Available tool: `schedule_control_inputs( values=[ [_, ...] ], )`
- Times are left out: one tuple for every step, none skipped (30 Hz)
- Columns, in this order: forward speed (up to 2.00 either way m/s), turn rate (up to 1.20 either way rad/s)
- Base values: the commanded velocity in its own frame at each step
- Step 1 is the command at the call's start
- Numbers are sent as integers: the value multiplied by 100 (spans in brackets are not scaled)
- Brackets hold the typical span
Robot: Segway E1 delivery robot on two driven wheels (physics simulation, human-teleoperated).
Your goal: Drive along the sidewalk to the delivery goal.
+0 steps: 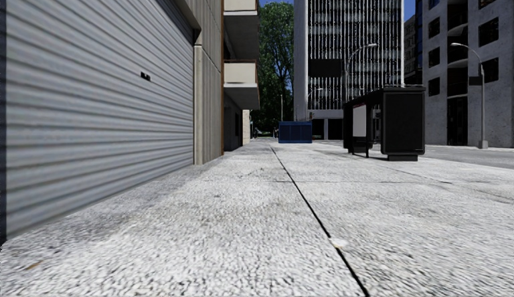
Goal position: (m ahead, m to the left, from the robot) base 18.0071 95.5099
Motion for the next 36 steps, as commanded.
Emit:
schedule_control_inputs(
  values=[
    [200,0],
    [200,0],
    [200,0],
    [200,0],
    [200,0],
    [200,0],
    [200,0],
    [200,0],
    [200,0],
    [200,0],
    [200,0],
    [200,0],
    [200,0],
    [200,0],
    [200,0],
    [200,0],
    [200,0],
    [200,0],
    [200,0],
    [200,0],
    [200,0],
    [200,0],
    [200,0],
    [200,0],
    [200,0],
    [200,0],
    [200,0],
    [200,0],
    [200,0],
    [200,0],
    [200,0],
    [200,0],
    [200,0],
    [200,0],
    [200,0],
    [200,0]
  ],
)
